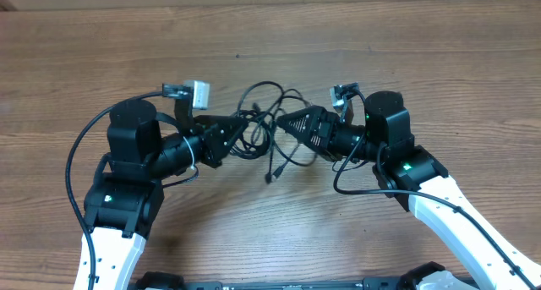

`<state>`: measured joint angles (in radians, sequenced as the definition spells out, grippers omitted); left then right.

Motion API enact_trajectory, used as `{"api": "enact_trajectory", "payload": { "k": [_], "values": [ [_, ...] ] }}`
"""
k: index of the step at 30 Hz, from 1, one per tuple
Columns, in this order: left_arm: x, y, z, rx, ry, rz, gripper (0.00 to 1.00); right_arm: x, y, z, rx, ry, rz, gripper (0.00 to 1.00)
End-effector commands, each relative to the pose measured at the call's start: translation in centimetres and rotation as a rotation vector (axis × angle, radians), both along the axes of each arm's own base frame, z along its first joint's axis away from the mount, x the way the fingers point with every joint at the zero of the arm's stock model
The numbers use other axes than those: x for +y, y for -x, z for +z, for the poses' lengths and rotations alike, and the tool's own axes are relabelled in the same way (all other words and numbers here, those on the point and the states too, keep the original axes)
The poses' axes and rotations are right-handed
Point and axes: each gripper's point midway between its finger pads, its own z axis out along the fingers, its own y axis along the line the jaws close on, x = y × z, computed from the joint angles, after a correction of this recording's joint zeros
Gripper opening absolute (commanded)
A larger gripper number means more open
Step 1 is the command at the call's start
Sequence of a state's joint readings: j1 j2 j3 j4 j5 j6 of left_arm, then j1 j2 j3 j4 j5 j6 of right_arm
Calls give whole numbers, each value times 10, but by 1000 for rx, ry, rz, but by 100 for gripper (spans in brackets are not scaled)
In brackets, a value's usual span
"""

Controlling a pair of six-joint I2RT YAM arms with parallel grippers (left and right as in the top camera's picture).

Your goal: Untangle cables

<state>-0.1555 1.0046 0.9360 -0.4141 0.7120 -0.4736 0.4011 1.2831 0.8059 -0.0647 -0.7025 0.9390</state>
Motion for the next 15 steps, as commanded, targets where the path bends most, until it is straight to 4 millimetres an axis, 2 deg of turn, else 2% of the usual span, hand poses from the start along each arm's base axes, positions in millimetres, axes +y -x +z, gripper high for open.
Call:
{"api": "enact_trajectory", "payload": {
  "k": [1, 15],
  "values": [
    [9, -8, 10, -10, 3, 78, 4, 2, -1, 8, -20, -11, 7, 100],
    [-10, 10, 23, -40, 62, -78, 4, -4, -10, 2, 35, -2, -81, 100]
  ]
}}
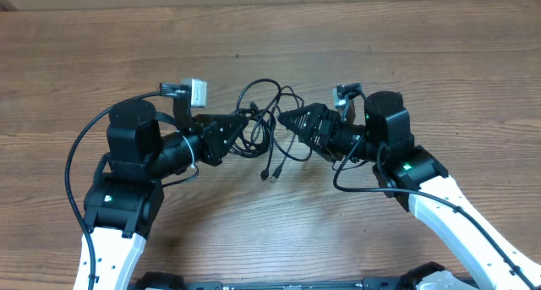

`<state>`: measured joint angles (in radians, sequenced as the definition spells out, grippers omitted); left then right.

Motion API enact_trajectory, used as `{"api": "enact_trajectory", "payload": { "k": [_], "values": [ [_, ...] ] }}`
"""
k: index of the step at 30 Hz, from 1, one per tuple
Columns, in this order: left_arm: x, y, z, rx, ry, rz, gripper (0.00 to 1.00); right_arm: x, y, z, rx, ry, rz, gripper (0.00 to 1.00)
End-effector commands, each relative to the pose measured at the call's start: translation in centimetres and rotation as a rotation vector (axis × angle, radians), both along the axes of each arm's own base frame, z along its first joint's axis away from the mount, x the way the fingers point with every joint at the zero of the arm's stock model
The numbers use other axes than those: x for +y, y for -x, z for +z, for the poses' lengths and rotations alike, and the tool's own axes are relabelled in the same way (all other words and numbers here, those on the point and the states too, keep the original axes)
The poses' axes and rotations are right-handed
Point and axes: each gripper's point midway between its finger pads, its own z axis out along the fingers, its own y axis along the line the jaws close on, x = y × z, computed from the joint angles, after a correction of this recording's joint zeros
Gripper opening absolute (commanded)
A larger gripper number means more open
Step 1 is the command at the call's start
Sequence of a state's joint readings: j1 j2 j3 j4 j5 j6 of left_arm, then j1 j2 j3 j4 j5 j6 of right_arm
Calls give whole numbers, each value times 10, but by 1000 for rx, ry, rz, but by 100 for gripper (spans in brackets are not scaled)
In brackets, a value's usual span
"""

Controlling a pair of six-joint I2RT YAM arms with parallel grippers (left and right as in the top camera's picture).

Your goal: Untangle cables

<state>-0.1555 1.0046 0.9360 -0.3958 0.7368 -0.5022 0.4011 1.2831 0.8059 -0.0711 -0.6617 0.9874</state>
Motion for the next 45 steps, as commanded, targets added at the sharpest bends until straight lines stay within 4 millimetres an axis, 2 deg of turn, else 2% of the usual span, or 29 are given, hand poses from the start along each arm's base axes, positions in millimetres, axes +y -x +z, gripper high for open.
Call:
{"api": "enact_trajectory", "payload": {
  "k": [1, 10, 20, 32, 45],
  "values": [
    [-7, 9, 18, -45, 36, -71, 4, -1, -5, 6, -5, -4, -27, 100],
    [-17, 21, 30, -101, 67, -172, 4, -1, -6, 5, -7, -1, -33, 100],
    [-19, 25, 32, -121, 66, -206, 4, -1, -6, 6, -9, -2, -33, 100],
    [-29, 43, 40, -178, 95, -338, 4, 0, -13, 16, -64, -20, -47, 100],
    [-27, 39, 39, -194, 75, -319, 4, 1, -18, 27, -100, -47, -61, 100]
  ]
}}
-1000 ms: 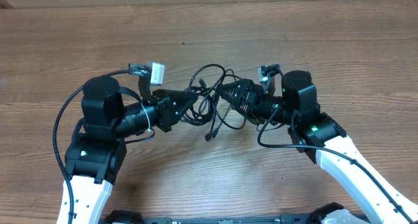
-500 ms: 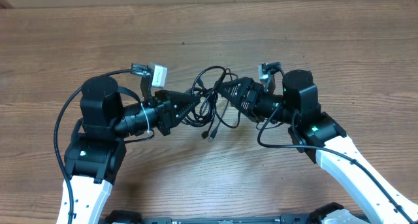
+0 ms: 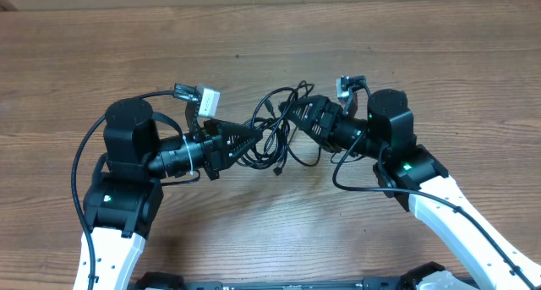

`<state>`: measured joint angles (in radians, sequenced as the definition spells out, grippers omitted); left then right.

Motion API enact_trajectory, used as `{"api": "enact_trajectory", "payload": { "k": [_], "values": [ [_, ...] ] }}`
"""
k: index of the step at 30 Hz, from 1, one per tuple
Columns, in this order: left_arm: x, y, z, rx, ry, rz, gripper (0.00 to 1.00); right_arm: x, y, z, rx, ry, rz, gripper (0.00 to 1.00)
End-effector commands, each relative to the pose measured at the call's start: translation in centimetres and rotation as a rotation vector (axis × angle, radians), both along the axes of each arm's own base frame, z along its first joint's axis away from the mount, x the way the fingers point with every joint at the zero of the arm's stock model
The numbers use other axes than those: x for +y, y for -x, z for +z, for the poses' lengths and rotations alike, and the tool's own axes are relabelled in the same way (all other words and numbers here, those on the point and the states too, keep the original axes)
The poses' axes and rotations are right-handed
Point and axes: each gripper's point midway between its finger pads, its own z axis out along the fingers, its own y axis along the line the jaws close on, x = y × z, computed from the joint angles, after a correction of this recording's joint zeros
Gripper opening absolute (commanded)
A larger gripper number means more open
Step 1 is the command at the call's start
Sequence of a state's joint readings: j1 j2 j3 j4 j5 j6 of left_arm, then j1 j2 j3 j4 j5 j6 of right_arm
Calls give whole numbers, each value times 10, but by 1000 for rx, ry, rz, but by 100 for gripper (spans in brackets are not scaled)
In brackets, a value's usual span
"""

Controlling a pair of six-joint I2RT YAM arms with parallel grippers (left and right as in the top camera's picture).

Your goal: Untangle cables

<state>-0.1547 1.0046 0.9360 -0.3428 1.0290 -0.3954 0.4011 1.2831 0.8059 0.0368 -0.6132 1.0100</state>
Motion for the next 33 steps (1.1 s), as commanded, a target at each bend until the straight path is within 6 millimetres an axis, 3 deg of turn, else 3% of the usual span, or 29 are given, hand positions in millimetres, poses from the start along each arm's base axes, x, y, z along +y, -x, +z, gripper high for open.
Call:
{"api": "enact_trajectory", "payload": {
  "k": [1, 13, 16, 22, 33],
  "values": [
    [0, 2, 13, -72, -4, -12, 4, 2, -2, 8, -8, -14, -5, 100],
    [0, -7, 7, -59, -9, 1, 4, 21, 13, 6, -8, -6, 44, 99],
    [-5, -6, 5, -55, -10, -17, 4, 24, 14, 7, -15, -2, 43, 79],
    [-22, -1, 5, -73, -5, -75, 4, 25, 15, 7, -16, -2, 43, 49],
    [-28, -2, 5, -85, -6, -91, 4, 25, 15, 6, -15, -2, 45, 48]
  ]
}}
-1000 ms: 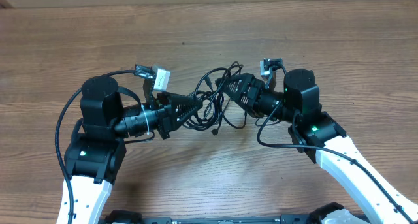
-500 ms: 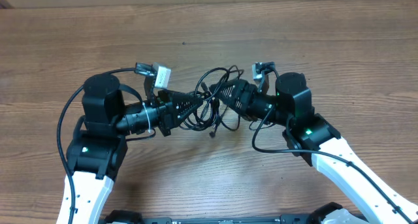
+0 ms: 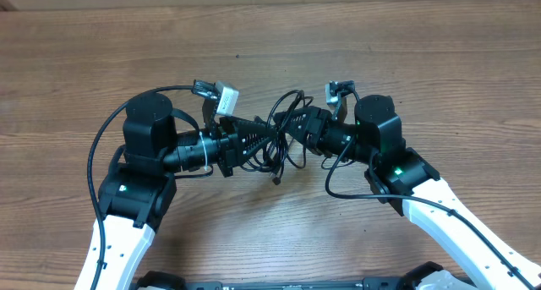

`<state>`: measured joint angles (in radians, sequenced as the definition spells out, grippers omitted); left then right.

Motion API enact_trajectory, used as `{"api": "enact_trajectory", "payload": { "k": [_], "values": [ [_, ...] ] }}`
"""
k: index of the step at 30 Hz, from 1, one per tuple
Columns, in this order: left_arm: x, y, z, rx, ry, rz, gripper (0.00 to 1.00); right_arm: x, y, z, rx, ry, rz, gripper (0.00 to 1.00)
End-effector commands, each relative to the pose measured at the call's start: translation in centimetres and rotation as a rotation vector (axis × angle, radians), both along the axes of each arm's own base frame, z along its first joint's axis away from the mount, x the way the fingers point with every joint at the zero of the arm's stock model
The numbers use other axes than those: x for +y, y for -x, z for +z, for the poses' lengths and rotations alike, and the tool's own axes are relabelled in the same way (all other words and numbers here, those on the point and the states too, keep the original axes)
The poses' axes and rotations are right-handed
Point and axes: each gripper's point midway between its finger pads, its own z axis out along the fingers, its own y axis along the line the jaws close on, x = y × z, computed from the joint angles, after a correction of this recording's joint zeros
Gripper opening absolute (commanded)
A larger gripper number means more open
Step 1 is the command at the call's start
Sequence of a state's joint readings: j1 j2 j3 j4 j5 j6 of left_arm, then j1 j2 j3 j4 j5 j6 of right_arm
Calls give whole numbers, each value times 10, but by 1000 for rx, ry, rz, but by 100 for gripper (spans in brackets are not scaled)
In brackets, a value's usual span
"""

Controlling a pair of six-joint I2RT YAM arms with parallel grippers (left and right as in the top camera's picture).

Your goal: Untangle cables

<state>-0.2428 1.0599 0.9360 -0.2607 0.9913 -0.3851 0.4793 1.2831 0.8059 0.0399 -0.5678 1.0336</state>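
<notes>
A knot of thin black cables (image 3: 290,95) hangs between my two grippers at the middle of the wooden table. My left gripper (image 3: 267,136) reaches in from the left, its fingers drawn to a point inside the knot and shut on a strand. My right gripper (image 3: 295,127) comes in from the right, almost tip to tip with the left, and looks shut on another strand. One loose cable end with a plug (image 3: 276,179) dangles just below the knot. Where exactly each strand is pinched is hidden by the fingers.
The wooden table (image 3: 439,62) runs out to its back edge at the top of the view. The left arm's own black lead (image 3: 97,159) loops out to the left. Both white arm bases stand at the near edge.
Both arms have shifted: the left gripper reaches farther right and the right gripper has pulled in leftward, so the tips now nearly meet. The knot is bunched tighter between them.
At first the grippers held the knot from either side with a gap between them and a plug end trailing below. Then the right gripper sat a little lower. Later both had swung to the right with the knot, and now they are close together.
</notes>
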Motion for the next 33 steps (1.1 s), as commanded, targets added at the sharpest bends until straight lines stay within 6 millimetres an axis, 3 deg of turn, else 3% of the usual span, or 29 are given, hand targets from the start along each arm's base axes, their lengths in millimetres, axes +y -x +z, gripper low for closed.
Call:
{"api": "enact_trajectory", "payload": {
  "k": [1, 3, 6, 8, 10, 18, 22, 26, 33],
  "values": [
    [-5, 2, 9, -45, 6, -35, 4, 5, 2, 7, -24, -6, 17, 48],
    [-6, 1, 8, -41, 4, -32, 4, 5, 2, 8, -24, -6, 17, 46],
    [-6, 0, 7, -37, 4, -33, 4, 5, 2, 8, -24, -6, 16, 32],
    [-6, 0, 7, -37, 3, -33, 4, 5, 2, 8, -24, -6, 17, 13],
    [-6, 0, 7, -37, 3, -33, 4, 5, 2, 8, -24, -6, 16, 4],
    [-6, 2, 4, -18, 2, -40, 4, 4, 1, 8, -30, -6, 11, 4],
    [-5, 6, -5, 38, -15, -41, 4, 3, -5, 19, -78, -29, 3, 4],
    [-5, 22, -16, 58, -36, -107, 4, -3, -15, 31, -129, -54, -22, 4],
    [-7, 42, -19, 57, -22, -213, 4, -26, -32, 33, -136, -55, -85, 4]
  ]
}}
